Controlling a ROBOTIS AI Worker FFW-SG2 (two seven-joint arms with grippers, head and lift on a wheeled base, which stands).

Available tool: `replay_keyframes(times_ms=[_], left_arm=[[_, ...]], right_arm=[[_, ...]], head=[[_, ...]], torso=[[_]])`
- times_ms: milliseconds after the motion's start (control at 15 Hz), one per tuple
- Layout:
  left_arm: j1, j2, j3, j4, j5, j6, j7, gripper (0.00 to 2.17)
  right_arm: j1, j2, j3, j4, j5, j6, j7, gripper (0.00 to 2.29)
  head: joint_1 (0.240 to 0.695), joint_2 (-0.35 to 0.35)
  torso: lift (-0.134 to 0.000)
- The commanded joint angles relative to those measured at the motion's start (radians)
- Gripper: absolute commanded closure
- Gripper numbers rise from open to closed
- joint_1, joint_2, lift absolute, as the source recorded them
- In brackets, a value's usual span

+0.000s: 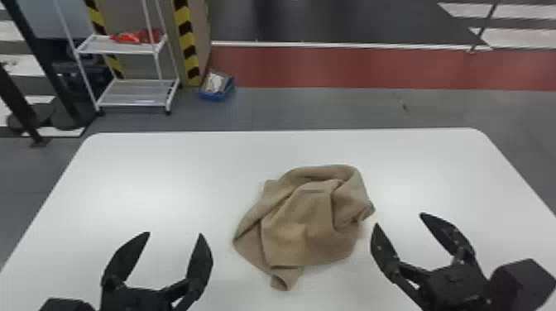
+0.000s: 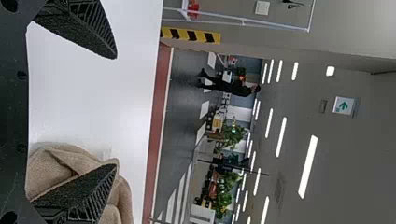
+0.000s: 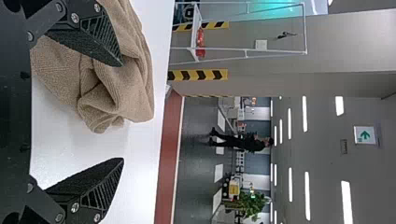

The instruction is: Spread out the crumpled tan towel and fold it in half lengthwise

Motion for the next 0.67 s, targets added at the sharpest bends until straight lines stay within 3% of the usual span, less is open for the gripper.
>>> replay_keyframes(times_ms=[0,600], left_arm=[[0.0,0.0,0.001,0.001,0.0,0.0,0.0,0.05],[-0.002,0.0,0.0,0.003,0.0,0.0,0.0,0.05]], right_arm=[[0.0,0.001,0.0,0.0,-0.001,0.0,0.0,0.18],[0.001,0.001,-0.003,0.0,0.0,0.0,0.0,0.18]], head=[[0.695,-0.016],[0.695,-0.018]], torso=[[-0.124],[-0.124]])
